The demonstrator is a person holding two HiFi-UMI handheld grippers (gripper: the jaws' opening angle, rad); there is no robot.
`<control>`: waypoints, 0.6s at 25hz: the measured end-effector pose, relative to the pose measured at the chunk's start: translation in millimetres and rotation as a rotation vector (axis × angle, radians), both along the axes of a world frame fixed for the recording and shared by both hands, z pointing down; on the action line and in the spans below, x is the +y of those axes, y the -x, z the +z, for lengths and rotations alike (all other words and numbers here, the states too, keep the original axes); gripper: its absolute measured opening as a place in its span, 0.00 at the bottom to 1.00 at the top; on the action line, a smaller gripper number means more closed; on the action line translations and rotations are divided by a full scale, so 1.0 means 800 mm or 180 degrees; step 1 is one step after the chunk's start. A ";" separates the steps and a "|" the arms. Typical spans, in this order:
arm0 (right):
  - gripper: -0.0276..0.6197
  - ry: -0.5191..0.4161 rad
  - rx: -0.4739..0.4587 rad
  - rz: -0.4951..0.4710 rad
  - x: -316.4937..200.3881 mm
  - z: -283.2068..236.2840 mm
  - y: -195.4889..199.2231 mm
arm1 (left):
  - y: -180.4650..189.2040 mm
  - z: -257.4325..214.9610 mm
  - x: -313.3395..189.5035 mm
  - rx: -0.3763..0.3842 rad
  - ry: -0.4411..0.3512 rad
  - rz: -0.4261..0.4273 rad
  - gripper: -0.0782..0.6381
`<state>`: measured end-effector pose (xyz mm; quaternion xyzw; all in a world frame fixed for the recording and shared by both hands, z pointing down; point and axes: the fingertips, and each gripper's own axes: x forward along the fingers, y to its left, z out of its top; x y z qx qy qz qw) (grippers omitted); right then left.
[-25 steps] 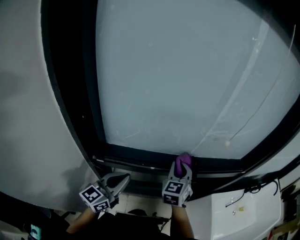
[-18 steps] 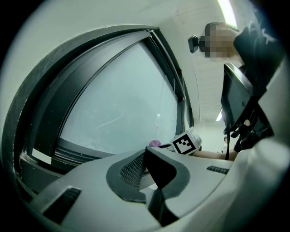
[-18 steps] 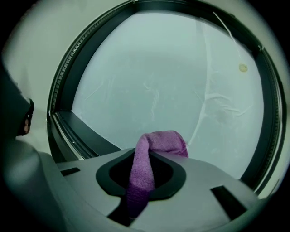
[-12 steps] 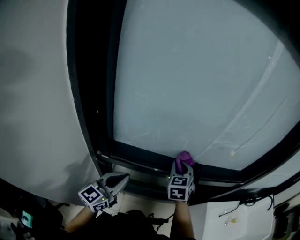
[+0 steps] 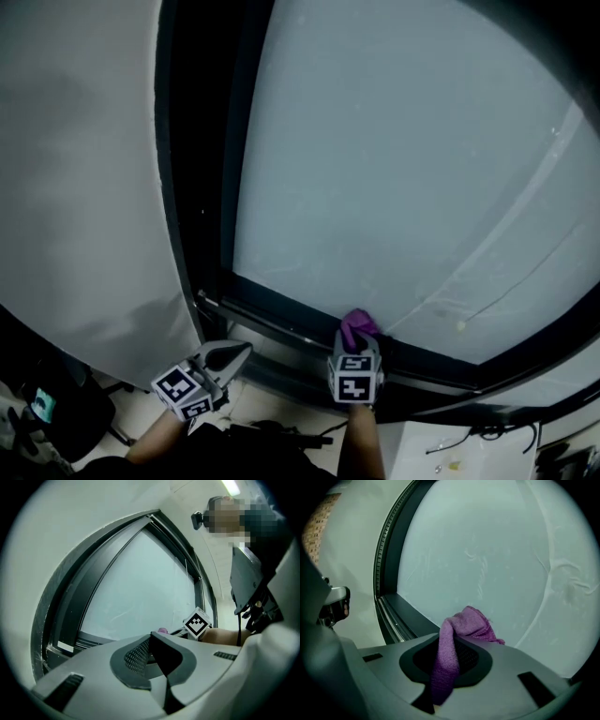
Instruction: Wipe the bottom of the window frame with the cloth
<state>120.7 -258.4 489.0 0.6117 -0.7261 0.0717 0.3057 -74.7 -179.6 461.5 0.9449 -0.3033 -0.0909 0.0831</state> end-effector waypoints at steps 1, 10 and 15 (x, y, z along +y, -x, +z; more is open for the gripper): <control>0.15 0.0001 0.0035 -0.0004 0.002 0.002 0.000 | -0.001 0.000 0.003 -0.0011 0.0011 -0.0020 0.10; 0.15 -0.0012 0.0031 -0.0395 -0.003 0.004 0.045 | 0.011 0.003 0.007 -0.0061 0.0053 -0.0259 0.10; 0.15 0.0011 -0.0066 -0.0444 -0.012 0.003 0.052 | 0.014 -0.006 0.008 -0.0081 0.0012 -0.0272 0.10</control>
